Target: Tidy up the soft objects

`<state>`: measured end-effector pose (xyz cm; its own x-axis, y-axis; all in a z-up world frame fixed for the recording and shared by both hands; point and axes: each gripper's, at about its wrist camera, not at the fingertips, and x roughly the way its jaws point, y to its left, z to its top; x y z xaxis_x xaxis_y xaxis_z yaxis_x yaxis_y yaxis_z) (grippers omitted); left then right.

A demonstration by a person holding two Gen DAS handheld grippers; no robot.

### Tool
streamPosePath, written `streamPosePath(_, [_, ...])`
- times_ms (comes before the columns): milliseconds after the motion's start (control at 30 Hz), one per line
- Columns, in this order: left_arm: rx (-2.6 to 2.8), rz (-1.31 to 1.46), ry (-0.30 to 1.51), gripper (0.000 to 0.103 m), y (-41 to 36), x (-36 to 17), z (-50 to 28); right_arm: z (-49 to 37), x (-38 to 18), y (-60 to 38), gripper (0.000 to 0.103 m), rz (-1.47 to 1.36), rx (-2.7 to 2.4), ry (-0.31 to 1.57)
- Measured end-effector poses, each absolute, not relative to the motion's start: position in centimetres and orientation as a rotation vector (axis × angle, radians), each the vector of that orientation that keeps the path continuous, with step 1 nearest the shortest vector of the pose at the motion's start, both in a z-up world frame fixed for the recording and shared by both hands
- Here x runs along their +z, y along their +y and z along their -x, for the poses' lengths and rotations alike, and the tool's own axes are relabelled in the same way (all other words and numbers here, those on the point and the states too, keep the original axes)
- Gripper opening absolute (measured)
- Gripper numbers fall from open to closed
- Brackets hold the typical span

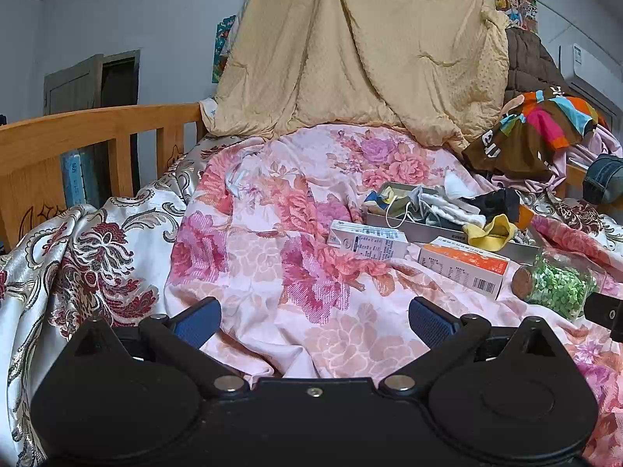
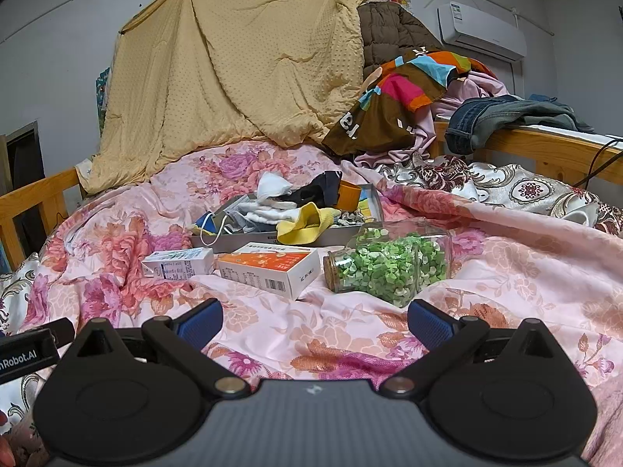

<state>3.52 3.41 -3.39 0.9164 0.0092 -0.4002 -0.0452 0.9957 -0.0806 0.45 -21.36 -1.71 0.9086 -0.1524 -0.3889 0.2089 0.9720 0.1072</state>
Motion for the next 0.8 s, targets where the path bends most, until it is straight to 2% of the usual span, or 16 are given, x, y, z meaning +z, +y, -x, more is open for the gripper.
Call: streamPosePath(800, [0.030,0.089,0.413,0.102,3.53,-3.55,-3.49,-0.62,-1.81,-20.91,0.103,-0.146,-0.184,0.395])
